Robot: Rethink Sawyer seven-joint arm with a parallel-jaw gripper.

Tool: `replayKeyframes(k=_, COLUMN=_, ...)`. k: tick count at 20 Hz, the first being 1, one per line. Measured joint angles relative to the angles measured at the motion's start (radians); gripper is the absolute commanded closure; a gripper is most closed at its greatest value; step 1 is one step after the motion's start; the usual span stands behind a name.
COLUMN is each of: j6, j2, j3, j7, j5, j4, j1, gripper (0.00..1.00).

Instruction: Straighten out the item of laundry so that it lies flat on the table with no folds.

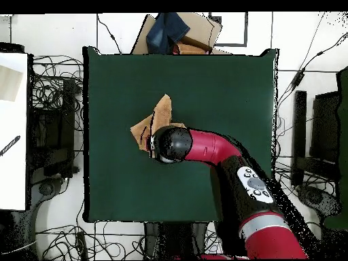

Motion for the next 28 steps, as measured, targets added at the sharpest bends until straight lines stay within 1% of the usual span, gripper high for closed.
replayKeyframes(k=4, j6=0.000, j2=0.003, j3=0.009, j7=0.000, j5=-0.034, j4=-0.008, j1=-0.017, gripper=1.00)
replayKeyframes(k=7, j6=0.000, j2=0.012, j3=0.021, j7=0.000, j5=-0.113, j4=-0.033, j1=-0.053, gripper=1.00)
replayKeyframes(k=10, j6=0.001, j2=0.017, j3=0.030, j7=0.000, j5=-0.144, j4=-0.046, j1=-0.072, gripper=1.00)
replayKeyframes(k=11, j6=0.001, j2=0.018, j3=0.032, j7=0.000, j5=-0.168, j4=-0.059, j1=-0.083, gripper=1.00)
replayKeyframes(k=17, j6=0.001, j2=0.004, j3=0.033, j7=0.000, j5=-0.225, j4=-0.081, j1=-0.089, gripper=1.00)
replayKeyframes(k=21, j6=0.001, j2=-0.014, j3=0.035, j7=0.000, j5=-0.245, j4=-0.087, j1=-0.090, gripper=1.00)
replayKeyframes(k=22, j6=0.001, j2=-0.022, j3=0.038, j7=0.000, j5=-0.253, j4=-0.091, j1=-0.091, gripper=0.00)
replayKeyframes(k=28, j6=0.001, j2=-0.034, j3=0.051, j7=0.000, j5=-0.253, j4=-0.103, j1=-0.098, gripper=0.00)
